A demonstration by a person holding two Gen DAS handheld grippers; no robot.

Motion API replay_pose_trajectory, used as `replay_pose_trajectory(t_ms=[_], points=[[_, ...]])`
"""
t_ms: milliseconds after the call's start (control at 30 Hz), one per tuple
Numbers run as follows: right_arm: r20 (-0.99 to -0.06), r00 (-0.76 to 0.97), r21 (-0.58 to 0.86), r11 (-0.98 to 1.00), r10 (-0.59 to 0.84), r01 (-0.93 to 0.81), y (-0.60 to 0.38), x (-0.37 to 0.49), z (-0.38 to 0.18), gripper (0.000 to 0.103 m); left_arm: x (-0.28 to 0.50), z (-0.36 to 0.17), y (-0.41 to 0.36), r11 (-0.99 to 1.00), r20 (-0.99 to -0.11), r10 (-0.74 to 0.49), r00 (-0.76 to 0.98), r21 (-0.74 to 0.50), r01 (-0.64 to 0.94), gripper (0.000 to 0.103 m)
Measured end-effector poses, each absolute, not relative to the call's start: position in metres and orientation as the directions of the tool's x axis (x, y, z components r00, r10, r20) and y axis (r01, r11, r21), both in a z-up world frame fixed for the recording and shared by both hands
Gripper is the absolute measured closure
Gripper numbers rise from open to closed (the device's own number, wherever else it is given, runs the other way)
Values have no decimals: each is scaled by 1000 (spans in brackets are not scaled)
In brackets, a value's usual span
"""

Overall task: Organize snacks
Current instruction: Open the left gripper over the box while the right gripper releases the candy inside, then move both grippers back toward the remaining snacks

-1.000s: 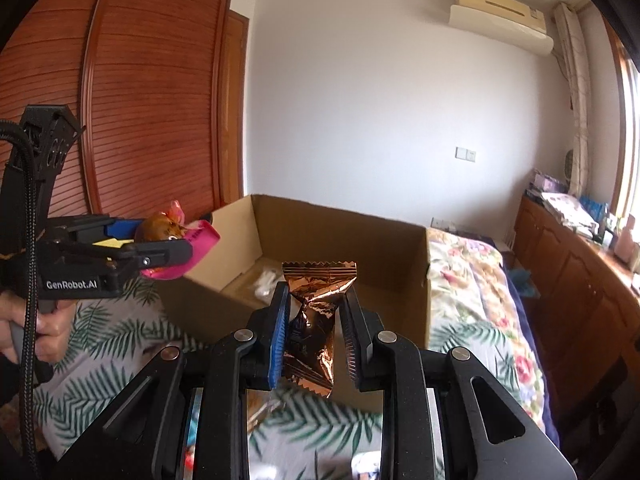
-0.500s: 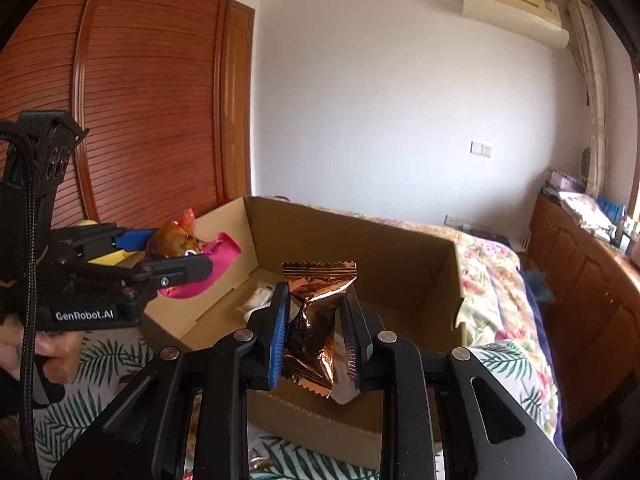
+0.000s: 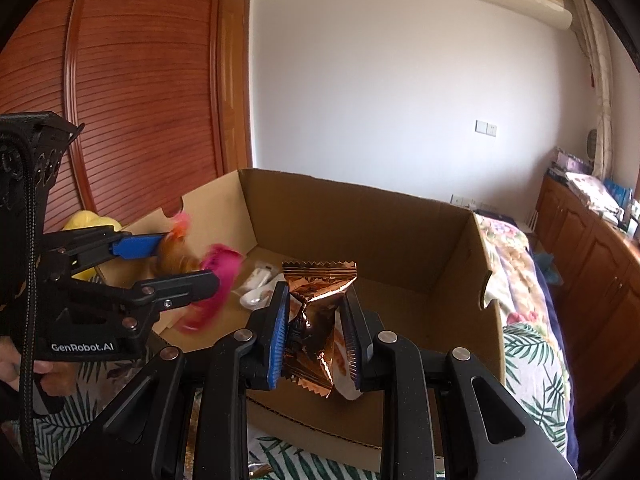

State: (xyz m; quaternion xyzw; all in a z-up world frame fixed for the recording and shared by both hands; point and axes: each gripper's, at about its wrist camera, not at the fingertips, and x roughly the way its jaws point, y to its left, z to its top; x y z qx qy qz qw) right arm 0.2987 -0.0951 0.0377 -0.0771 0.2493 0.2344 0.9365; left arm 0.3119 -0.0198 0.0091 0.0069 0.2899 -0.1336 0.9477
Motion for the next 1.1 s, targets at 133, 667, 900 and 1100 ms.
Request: replay_pose_trajectory(t_ms=[133, 667, 900, 1100], points=[[-511, 759, -23, 876, 404, -481, -93, 301, 37, 78, 309, 12, -22, 965, -544, -244, 803, -52, 259, 39], [-515, 751, -4, 875, 413, -484, -96, 298, 33, 66, 308, 11, -25, 967, -548, -229, 804, -32, 254, 39], [-492, 765, -3, 878, 415, -478, -99, 290, 40, 62, 306, 12, -23, 968, -544, -226, 808, -33, 248, 38], [-457, 789, -8, 885, 411, -466, -113, 261, 56, 60, 287, 22, -24, 965, -524, -238, 818, -30, 262, 33]])
